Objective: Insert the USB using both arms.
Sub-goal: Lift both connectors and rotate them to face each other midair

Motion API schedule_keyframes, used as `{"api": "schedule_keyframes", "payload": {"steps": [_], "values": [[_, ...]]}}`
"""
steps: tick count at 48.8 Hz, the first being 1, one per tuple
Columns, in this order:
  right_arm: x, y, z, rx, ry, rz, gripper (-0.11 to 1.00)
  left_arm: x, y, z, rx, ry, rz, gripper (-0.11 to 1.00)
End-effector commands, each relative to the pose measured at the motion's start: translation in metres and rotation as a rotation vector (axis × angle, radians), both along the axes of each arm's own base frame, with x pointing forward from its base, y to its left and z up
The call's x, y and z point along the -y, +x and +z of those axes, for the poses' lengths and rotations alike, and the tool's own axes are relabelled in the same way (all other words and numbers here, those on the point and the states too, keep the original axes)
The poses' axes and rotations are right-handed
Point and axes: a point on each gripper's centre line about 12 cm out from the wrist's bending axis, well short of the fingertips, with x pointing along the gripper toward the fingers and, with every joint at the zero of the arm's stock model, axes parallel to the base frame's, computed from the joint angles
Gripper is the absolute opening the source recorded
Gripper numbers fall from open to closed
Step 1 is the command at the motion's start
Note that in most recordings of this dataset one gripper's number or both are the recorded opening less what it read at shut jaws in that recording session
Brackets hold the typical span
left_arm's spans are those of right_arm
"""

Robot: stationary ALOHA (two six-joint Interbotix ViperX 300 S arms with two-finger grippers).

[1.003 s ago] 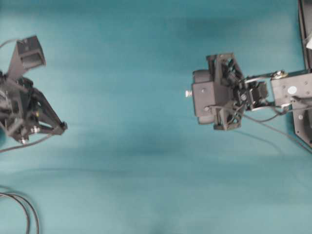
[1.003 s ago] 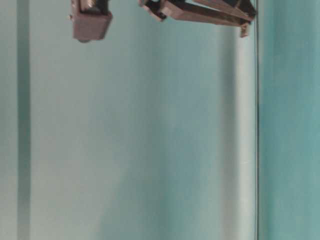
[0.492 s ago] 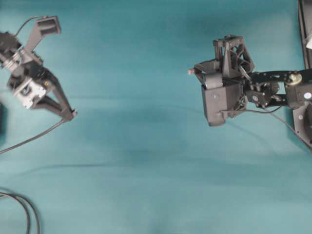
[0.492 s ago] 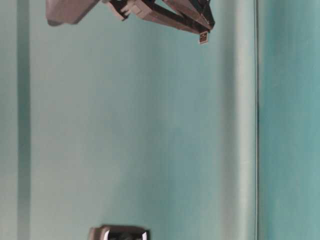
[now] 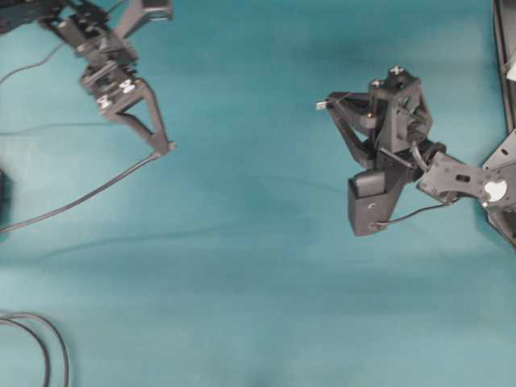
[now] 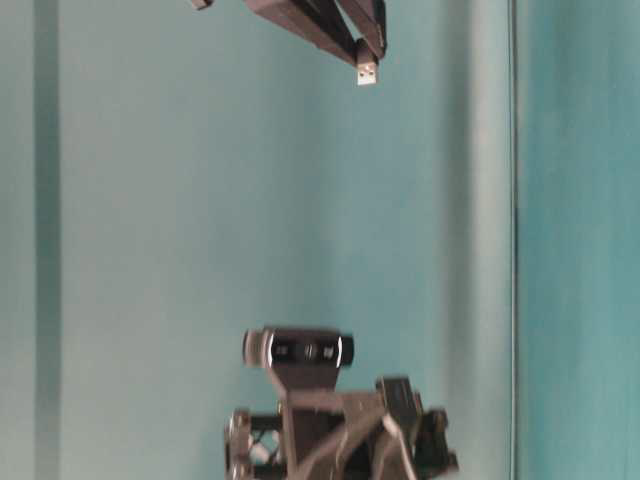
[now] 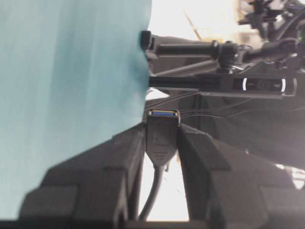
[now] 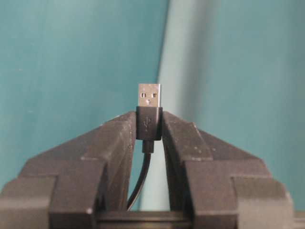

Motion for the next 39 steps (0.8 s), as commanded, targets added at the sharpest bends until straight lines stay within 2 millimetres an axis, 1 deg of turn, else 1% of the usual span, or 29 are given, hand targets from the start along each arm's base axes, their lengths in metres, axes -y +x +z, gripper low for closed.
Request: {"api": "schedule_keyframes", "payload": {"steps": [1, 8, 19, 30, 39], "values": [[-0.002, 0.007, 0.004, 0.01, -0.03, 0.013, 0.21, -0.01, 0.012, 0.011, 0.06, 0.015, -0.014, 0.22], [-0.003, 0.02, 0.0, -0.006, -0.081, 0.025, 0.21, -0.017, 0.022, 0.007, 0.07, -0.009, -0.023, 0.22], [-0.006, 0.041, 0.004, 0.005, -0.169, 0.048, 0.21, -0.021, 0.031, 0.007, 0.103, -0.09, 0.015, 0.22], [-0.009, 0.049, 0.01, 0.021, -0.213, 0.079, 0.21, -0.018, 0.034, 0.007, 0.117, -0.148, 0.009, 0.22], [-0.017, 0.053, 0.016, 0.044, -0.247, 0.122, 0.21, -0.014, 0.041, 0.004, 0.128, -0.19, -0.01, 0.22]]}}
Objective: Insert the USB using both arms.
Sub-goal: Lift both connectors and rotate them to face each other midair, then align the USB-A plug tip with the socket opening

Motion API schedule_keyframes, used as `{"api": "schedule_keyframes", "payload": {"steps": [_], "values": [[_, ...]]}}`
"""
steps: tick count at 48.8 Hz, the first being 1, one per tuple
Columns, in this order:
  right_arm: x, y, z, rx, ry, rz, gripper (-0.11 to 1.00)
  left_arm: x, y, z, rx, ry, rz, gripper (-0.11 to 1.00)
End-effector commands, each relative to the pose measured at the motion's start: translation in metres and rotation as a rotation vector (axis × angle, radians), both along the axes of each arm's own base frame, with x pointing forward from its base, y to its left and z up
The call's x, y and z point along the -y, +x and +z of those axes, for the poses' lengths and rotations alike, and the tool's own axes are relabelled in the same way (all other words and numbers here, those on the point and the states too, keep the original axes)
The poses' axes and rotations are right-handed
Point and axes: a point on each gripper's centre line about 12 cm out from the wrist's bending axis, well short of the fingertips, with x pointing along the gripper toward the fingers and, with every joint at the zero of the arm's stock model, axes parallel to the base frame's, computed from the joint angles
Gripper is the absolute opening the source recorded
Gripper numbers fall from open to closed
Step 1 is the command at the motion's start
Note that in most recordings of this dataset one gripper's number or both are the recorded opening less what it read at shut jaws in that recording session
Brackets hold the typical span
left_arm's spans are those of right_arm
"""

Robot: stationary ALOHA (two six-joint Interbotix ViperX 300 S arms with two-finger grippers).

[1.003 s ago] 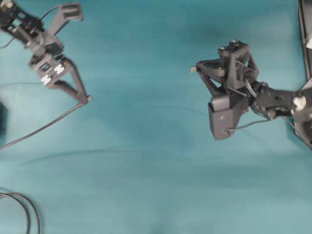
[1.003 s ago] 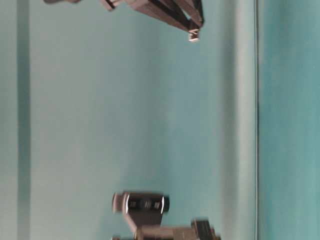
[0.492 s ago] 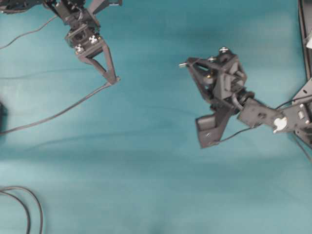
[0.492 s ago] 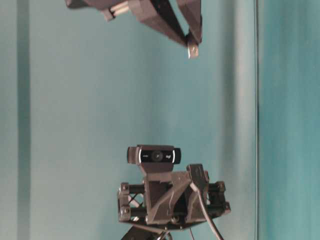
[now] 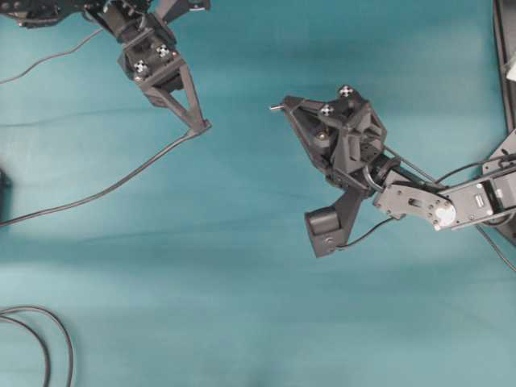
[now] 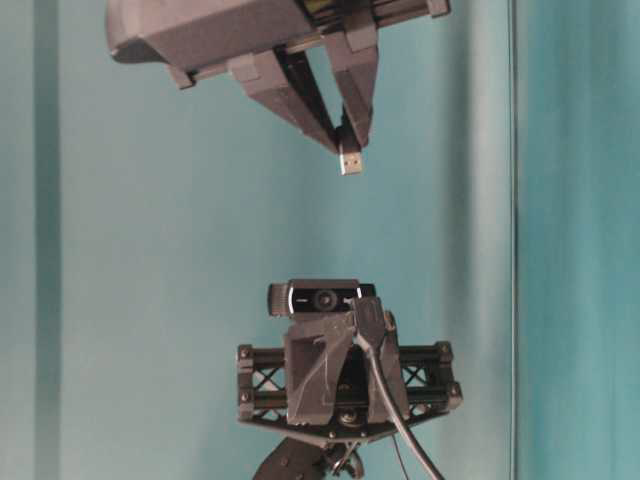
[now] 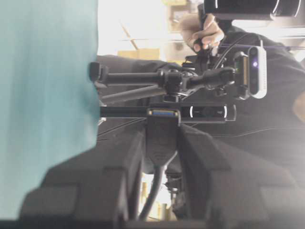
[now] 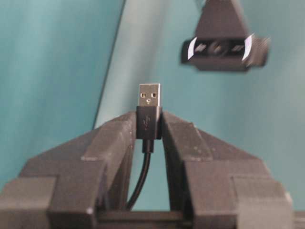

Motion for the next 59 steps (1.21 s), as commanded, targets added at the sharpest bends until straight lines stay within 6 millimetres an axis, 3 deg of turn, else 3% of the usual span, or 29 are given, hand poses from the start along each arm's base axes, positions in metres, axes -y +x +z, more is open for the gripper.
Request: {"api": "schedule_keyframes", "payload": {"steps": [1, 15, 26, 59], "values": [[-0.005, 0.005, 0.014, 0.043, -0.014, 0.021, 0.21, 0.004, 0.007, 0.011, 0.059, 0.005, -0.024, 0.22], [-0.011, 0.007, 0.015, 0.046, -0.049, 0.063, 0.21, 0.009, 0.029, 0.022, 0.124, -0.018, -0.067, 0.22], [-0.015, 0.01, 0.016, 0.048, -0.077, 0.119, 0.21, 0.019, 0.04, 0.018, 0.121, -0.024, -0.104, 0.22], [-0.025, 0.014, 0.015, 0.035, -0.069, 0.181, 0.21, 0.019, 0.044, 0.019, 0.121, -0.015, -0.099, 0.22]]}}
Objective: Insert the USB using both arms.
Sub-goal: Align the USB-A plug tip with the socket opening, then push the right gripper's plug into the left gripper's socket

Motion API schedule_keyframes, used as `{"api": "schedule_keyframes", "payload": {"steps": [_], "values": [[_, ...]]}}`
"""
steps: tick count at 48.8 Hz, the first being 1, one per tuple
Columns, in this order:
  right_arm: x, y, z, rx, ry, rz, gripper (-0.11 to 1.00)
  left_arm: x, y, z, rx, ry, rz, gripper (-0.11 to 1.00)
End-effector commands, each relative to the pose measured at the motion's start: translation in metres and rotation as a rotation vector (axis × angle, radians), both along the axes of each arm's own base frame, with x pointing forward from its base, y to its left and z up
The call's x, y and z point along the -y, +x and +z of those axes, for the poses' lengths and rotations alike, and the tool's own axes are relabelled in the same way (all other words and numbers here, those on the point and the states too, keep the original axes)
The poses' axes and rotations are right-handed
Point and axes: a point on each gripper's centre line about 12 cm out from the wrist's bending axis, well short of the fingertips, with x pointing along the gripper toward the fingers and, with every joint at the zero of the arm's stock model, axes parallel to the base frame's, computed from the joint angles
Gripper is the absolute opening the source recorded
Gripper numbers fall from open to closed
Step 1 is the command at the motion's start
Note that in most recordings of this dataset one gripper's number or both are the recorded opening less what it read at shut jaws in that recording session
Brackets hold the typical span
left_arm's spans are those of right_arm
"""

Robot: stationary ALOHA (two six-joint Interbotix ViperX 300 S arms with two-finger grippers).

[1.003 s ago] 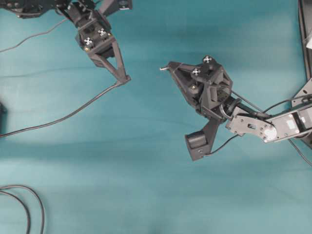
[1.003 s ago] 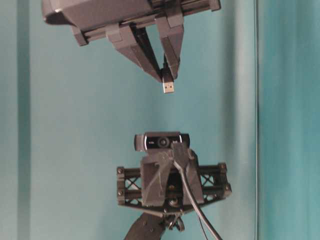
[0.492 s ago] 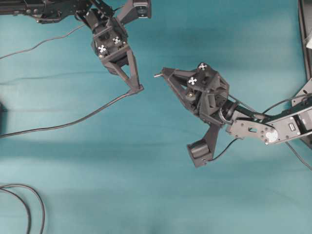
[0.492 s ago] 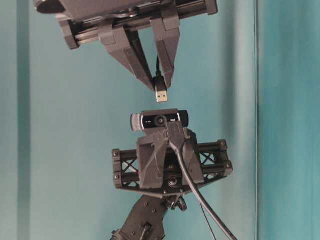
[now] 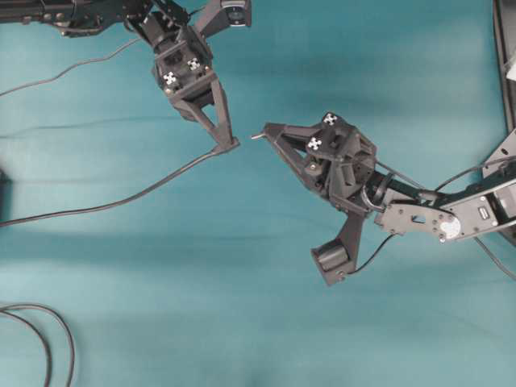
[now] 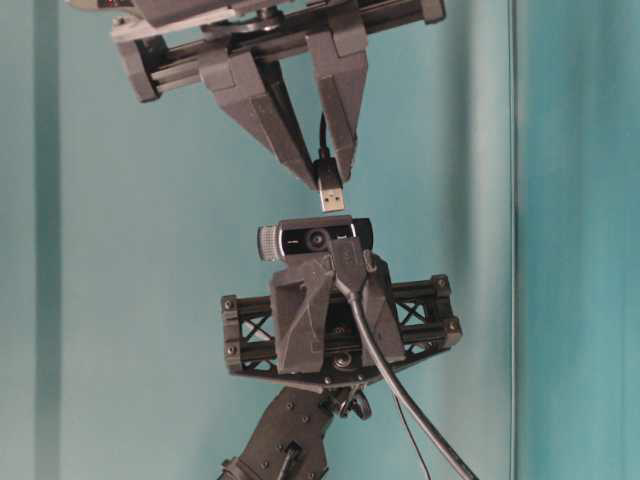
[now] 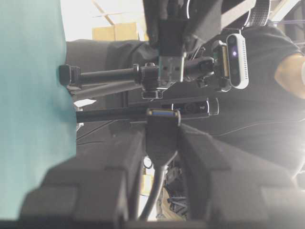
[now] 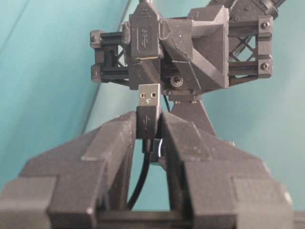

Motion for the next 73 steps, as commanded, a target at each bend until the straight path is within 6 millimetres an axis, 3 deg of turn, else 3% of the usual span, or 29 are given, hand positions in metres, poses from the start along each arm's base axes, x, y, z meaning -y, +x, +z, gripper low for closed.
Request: {"api": "schedule_keyframes", "payload": {"steps": [1, 73], "values": [[-0.0012, 0.0044, 0.0099, 0.031, 0.001, 0.002, 0.21, -0.0008, 0.0026, 0.0115, 0.039, 0.012, 0.004, 0.22], [-0.005, 0.0126, 0.0117, 0.035, -0.009, 0.013, 0.21, 0.0015, 0.0088, 0.0091, 0.054, -0.04, -0.005, 0.22]]}}
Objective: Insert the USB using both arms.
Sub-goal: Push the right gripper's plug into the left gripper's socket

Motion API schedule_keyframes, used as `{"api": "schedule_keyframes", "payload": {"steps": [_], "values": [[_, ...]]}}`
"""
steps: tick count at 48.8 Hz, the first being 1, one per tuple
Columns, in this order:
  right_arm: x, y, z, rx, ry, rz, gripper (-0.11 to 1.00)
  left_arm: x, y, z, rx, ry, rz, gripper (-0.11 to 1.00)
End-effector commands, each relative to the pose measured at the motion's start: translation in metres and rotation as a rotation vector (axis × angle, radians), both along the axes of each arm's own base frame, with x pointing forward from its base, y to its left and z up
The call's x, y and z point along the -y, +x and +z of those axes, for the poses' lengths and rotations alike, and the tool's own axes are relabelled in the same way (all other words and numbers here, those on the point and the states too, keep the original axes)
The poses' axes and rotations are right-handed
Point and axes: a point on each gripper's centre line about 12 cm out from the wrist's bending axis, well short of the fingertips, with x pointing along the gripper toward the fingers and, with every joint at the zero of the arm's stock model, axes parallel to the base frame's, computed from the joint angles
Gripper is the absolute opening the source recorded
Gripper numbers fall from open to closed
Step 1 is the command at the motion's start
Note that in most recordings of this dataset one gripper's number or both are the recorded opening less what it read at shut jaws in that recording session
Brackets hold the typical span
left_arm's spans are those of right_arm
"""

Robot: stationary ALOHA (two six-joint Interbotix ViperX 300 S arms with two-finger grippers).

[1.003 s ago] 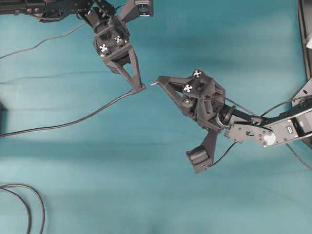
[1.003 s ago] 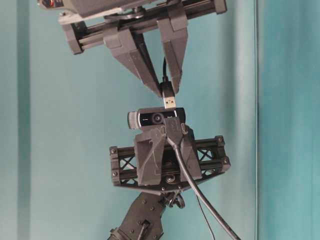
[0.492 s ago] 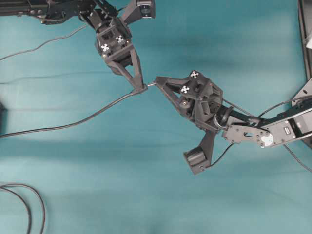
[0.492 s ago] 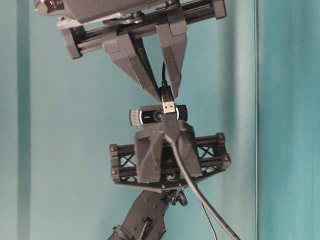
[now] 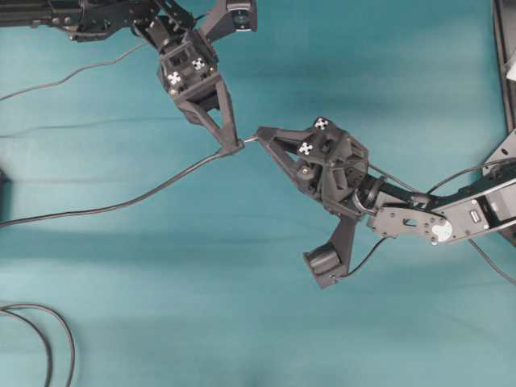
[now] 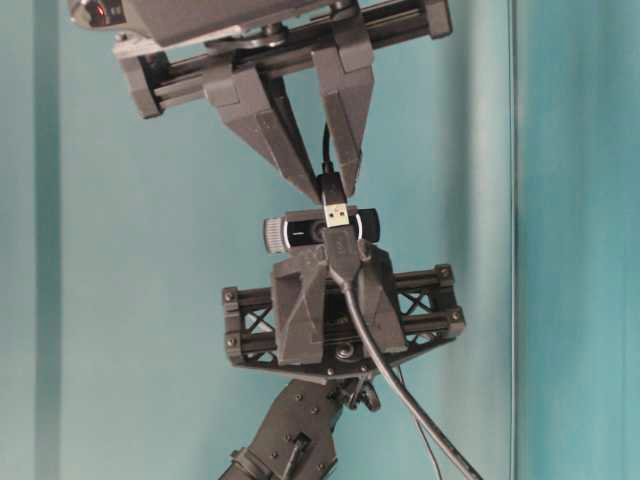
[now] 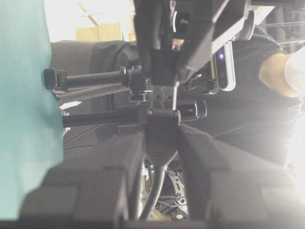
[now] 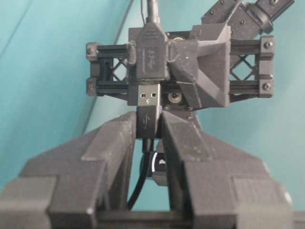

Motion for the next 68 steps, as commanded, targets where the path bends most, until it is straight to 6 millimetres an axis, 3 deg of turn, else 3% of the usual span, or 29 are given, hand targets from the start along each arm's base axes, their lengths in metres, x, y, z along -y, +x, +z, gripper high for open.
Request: {"api": "schedule_keyframes", "payload": {"steps": [1, 68], "values": [[-0.002, 0.005, 0.013, 0.041, 0.001, 0.005, 0.21, -0.001, 0.003, 0.012, 0.041, 0.01, 0.004, 0.22], [-0.021, 0.017, 0.007, -0.013, 0.005, 0.102, 0.21, -0.002, 0.015, 0.019, 0.08, 0.031, -0.012, 0.22]]}}
